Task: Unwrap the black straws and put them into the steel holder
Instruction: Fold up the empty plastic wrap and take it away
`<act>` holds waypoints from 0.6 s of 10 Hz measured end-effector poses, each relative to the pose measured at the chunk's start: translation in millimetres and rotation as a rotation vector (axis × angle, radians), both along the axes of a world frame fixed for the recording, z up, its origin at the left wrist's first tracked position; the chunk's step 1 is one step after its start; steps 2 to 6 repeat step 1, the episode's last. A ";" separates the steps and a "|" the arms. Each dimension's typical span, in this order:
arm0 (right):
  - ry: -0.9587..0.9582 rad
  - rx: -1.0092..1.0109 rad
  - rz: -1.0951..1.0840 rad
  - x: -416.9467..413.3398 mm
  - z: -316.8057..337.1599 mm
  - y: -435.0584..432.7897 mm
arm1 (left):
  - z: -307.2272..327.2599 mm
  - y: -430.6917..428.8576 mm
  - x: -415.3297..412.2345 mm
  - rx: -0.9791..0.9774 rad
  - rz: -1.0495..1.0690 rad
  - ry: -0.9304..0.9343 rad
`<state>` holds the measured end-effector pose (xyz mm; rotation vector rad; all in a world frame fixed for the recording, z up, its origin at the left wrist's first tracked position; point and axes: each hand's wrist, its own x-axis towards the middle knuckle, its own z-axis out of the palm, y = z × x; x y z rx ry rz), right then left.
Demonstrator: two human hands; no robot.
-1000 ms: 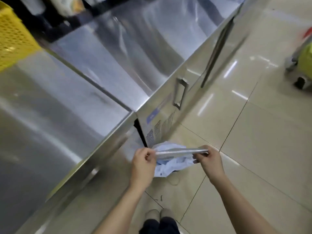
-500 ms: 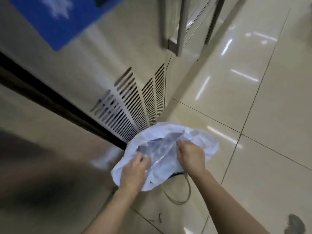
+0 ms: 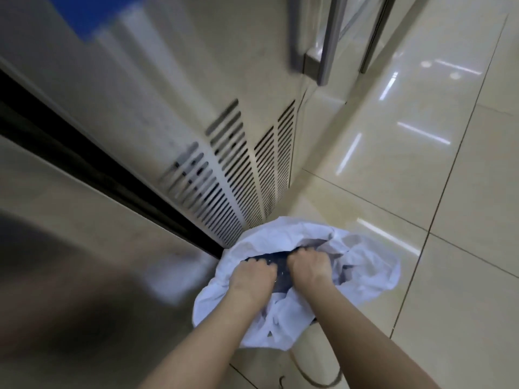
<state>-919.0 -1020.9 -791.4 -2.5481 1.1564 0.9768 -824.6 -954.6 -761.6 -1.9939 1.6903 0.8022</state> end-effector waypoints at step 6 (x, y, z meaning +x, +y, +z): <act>-0.115 -0.098 0.014 -18.7 55.5 7.1 | 61.6 18.7 -10.8 -0.210 0.043 0.071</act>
